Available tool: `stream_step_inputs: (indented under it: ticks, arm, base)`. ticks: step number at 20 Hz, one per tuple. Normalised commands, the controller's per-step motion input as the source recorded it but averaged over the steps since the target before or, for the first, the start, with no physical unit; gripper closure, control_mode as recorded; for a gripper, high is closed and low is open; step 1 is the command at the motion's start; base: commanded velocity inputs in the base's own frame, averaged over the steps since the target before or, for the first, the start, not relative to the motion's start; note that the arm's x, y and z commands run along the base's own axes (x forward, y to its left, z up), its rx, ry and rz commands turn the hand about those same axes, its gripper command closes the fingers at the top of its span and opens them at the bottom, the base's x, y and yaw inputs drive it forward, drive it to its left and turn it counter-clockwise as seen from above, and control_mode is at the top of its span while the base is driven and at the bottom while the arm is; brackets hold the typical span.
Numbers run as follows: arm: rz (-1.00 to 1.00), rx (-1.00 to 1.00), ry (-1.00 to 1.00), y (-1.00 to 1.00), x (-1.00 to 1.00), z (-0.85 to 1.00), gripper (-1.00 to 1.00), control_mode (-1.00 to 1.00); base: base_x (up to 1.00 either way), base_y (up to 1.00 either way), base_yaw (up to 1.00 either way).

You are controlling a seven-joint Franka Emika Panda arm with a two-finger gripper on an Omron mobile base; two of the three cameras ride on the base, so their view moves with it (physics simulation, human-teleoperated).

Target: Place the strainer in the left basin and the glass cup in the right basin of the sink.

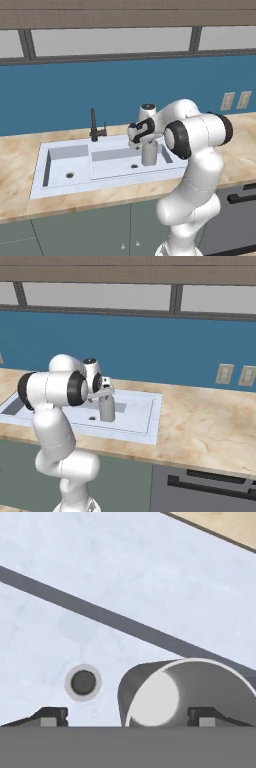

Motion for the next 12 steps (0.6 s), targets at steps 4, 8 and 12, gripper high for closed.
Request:
stream_step_inputs:
  ticks: [4, 8, 12]
  arm:
    - [0.00, -0.01, 0.00, 0.14, -0.13, 0.85, -1.00, -1.00]
    - [-0.04, 0.03, 0.00, 0.08, -0.30, 0.51, -1.00, -1.00]
    - [0.00, 0.09, -0.01, -0.04, -0.57, 0.27, -1.00, -1.00]
  base:
    - [0.00, 0.00, 0.00]
    - [0.00, 0.00, 0.00]
    - [0.00, 0.00, 0.00]
